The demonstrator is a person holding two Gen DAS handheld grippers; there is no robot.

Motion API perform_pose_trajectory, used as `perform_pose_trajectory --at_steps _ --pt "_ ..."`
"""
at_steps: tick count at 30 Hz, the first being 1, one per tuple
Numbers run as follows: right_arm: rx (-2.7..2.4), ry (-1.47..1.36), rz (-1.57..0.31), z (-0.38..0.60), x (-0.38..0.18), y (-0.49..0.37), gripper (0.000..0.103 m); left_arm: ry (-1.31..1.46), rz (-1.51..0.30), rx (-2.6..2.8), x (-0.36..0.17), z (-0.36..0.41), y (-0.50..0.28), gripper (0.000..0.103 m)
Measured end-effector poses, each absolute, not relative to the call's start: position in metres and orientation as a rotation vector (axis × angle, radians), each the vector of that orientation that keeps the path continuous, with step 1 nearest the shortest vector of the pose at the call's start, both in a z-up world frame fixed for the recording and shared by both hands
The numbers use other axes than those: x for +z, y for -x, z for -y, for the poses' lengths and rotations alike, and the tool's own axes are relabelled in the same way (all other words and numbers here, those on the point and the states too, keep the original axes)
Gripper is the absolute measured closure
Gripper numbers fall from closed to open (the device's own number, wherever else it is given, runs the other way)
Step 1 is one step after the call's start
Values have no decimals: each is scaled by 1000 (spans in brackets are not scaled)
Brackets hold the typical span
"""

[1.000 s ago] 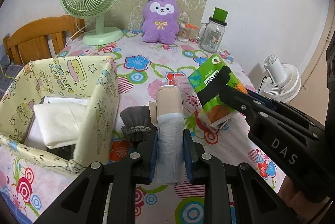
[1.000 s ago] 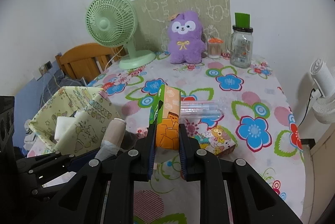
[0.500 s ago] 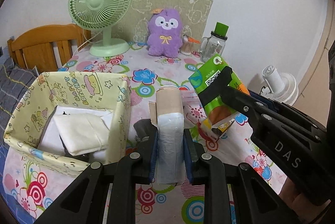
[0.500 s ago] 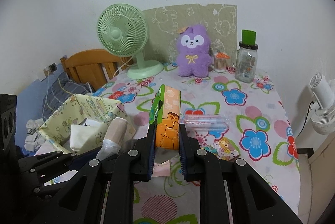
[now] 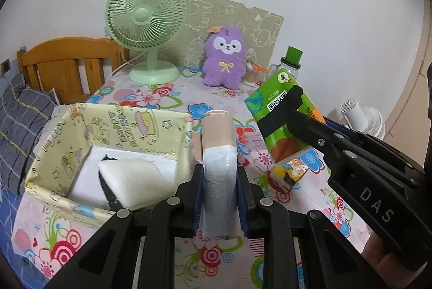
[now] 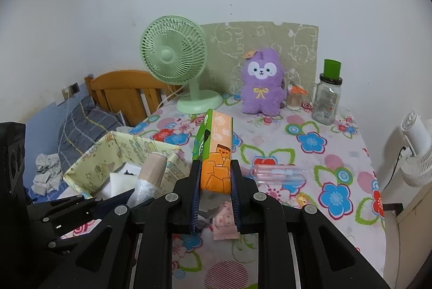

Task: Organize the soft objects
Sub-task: 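Lift and carry the white roll and juice box with both grippers over the yellow box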

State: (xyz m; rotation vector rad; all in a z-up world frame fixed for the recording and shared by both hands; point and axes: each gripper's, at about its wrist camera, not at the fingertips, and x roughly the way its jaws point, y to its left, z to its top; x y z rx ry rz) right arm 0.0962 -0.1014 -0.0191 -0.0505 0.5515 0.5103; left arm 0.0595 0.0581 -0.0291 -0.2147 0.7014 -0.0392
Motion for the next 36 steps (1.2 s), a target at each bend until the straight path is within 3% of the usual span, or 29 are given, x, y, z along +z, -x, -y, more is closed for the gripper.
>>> perform_pose_trajectory --at_steps 36 --pt "640 115 -567 5 -20 -99 81 281 -690 96 -35 -151 -54 81"
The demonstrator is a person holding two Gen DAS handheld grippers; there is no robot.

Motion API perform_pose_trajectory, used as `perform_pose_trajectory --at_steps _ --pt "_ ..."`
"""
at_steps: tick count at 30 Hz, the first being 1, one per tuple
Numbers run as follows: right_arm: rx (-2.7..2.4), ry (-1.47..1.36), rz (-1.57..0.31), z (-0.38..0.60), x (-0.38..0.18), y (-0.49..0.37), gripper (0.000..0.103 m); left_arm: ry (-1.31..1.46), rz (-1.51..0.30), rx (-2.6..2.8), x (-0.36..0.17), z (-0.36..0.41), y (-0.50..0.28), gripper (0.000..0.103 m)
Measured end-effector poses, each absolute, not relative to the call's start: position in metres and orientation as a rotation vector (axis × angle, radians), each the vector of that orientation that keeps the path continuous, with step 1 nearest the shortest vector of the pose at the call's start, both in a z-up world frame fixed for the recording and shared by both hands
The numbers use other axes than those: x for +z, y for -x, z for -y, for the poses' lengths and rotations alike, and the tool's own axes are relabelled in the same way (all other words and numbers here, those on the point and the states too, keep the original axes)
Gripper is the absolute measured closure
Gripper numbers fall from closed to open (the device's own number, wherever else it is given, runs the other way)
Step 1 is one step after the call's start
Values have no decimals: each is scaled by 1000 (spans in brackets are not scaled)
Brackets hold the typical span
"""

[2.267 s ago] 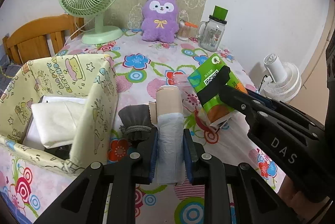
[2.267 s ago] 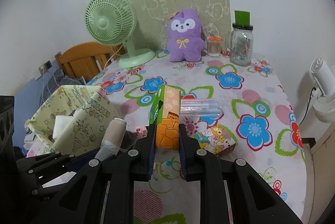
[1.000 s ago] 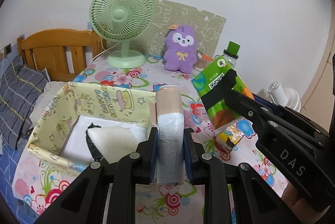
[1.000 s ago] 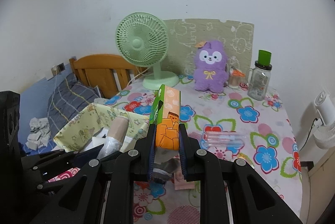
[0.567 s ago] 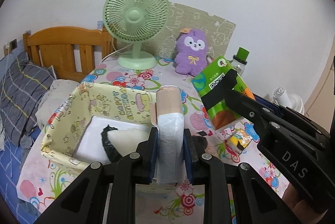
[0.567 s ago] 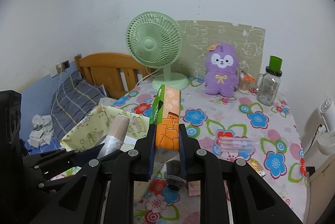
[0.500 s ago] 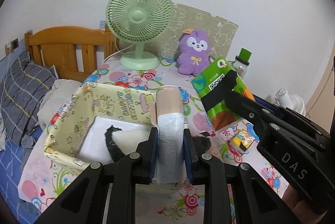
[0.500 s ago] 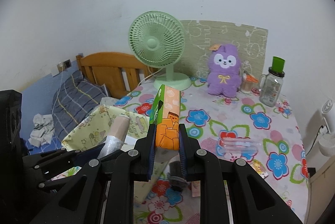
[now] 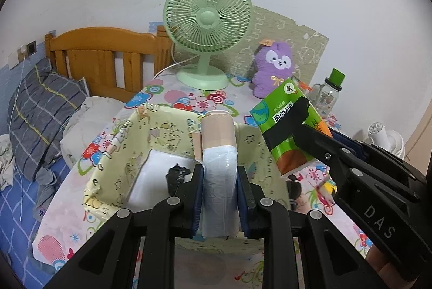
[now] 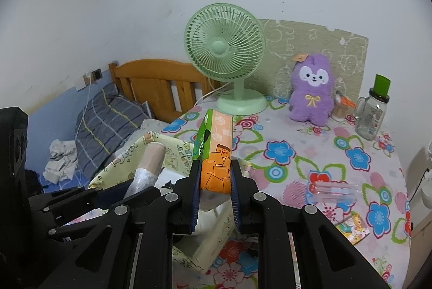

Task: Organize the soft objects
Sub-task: 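Lift and carry the white roll and juice box with both grippers over the yellow box, then lower both held items into the yellow box and open both grippers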

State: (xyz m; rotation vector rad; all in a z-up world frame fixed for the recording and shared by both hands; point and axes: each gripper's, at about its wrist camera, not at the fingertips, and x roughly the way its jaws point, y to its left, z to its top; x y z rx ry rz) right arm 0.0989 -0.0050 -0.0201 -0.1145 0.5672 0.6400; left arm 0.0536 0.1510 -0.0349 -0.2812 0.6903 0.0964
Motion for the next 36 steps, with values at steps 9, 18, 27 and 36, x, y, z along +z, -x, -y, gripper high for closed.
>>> perform_pose_trajectory --at_steps 9,18,27,36 --pt "667 124 -591 -14 -30 -104 81 292 -702 126 -42 -166 -57 81" --pt "678 123 -605 -22 -36 -110 81 293 -715 143 -47 -172 -61 81" --pt "681 126 -631 -24 -43 -115 81 291 -727 154 -51 -174 -63 81" --pt "690 123 -638 -25 -46 -116 81 301 -731 172 -52 -178 -62 66"
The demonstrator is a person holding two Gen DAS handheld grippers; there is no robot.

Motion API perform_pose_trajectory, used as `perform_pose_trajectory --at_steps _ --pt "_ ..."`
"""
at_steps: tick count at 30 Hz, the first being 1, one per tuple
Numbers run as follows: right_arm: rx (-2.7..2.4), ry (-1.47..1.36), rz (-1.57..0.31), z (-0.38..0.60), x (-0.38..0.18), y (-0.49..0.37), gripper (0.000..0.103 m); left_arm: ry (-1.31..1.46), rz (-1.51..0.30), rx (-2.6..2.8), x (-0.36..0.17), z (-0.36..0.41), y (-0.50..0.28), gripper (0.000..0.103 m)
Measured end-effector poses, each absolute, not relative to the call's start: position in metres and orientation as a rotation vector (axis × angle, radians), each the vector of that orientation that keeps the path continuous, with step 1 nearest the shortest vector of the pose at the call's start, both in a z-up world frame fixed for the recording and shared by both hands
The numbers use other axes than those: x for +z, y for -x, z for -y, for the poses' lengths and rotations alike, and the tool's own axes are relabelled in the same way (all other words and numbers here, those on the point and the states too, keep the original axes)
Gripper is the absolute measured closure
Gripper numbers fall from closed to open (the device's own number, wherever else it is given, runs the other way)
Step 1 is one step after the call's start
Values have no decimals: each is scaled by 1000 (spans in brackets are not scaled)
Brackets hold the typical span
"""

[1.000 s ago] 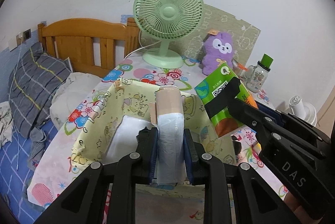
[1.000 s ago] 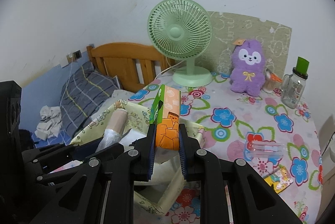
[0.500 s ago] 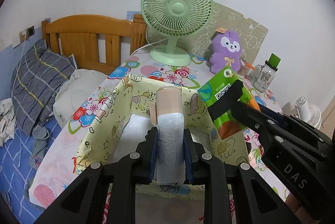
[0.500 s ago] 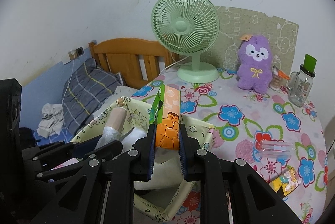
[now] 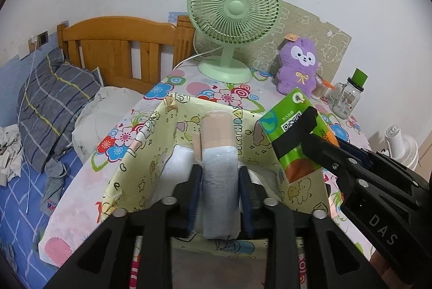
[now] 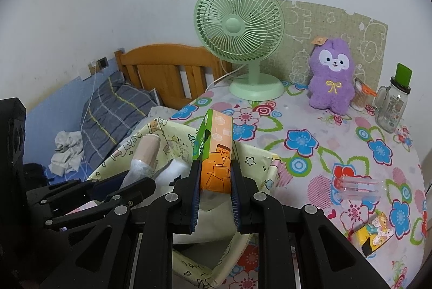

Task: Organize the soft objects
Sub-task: 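Lower both held items into the yellow box and open both grippers, then move the left gripper to the grey pouch while the right gripper approaches the yellow cartoon pack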

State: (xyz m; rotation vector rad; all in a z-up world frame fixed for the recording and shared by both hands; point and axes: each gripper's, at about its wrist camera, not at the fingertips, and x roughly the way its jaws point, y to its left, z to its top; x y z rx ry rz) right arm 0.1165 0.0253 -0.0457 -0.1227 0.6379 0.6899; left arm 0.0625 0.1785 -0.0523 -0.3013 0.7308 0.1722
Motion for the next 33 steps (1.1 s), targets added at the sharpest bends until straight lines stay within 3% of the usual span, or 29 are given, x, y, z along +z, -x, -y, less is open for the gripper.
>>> perform_pose_trajectory --at_steps 5,10,22,27,33 --pt "684 115 -635 -23 -45 -117 77 316 -735 180 -53 -183 -62 57" --pt "679 106 -620 -20 -42 -114 44 312 -733 175 -51 -180 -60 56" --pt "635 62 -599 10 -32 -112 43 280 -725 133 -41 -150 -61 54" --pt "604 43 -581 33 -25 -108 43 254 -697 124 -33 -131 -58 38" --pt "583 32 -570 53 -21 -105 43 237 -693 103 -30 -112 -58 35"
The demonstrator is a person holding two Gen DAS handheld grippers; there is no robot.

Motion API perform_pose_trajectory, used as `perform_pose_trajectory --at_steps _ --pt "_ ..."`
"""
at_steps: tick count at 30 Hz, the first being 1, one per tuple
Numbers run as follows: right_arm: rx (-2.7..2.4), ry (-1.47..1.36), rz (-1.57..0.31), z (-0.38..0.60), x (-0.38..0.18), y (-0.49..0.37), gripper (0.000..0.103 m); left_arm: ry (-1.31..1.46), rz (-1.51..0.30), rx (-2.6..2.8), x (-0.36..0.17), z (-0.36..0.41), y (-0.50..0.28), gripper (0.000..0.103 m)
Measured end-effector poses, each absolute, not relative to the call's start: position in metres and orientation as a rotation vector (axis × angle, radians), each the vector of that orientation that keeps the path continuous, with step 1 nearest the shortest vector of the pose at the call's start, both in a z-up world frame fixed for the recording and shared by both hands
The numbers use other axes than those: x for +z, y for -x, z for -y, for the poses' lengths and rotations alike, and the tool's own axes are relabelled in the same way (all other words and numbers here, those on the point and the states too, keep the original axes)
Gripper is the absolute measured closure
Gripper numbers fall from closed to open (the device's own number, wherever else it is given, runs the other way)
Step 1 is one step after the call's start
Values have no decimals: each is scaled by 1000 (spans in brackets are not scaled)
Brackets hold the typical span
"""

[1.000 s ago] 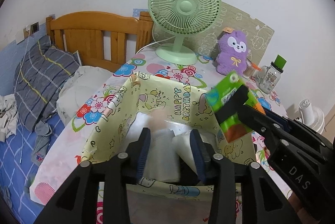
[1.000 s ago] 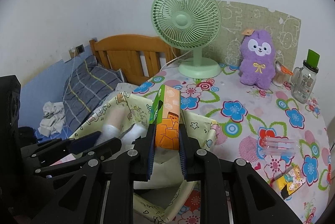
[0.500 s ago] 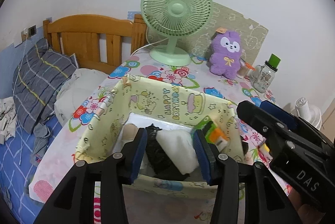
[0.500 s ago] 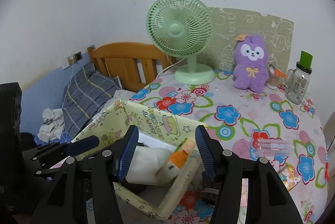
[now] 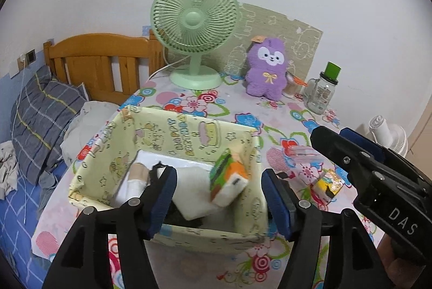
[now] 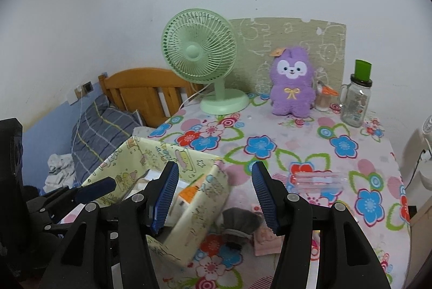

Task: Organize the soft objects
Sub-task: 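Move the left gripper to the grey pouch while the right gripper approaches the yellow cartoon pack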

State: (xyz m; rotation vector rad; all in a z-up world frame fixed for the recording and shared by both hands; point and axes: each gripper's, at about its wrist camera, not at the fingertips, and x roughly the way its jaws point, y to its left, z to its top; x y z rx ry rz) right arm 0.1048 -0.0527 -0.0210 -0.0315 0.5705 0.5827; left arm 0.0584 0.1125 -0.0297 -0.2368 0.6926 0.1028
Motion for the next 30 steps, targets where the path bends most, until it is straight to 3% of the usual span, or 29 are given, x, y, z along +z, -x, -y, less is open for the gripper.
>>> perform_pose_trajectory --at_steps 8,30 --pt "543 3 -557 85 -18 -103 43 200 -685 65 -27 -80 -62 25" --pt "434 -70 -585 169 -38 -116 43 117 -764 -38 -51 -2 -93 24"
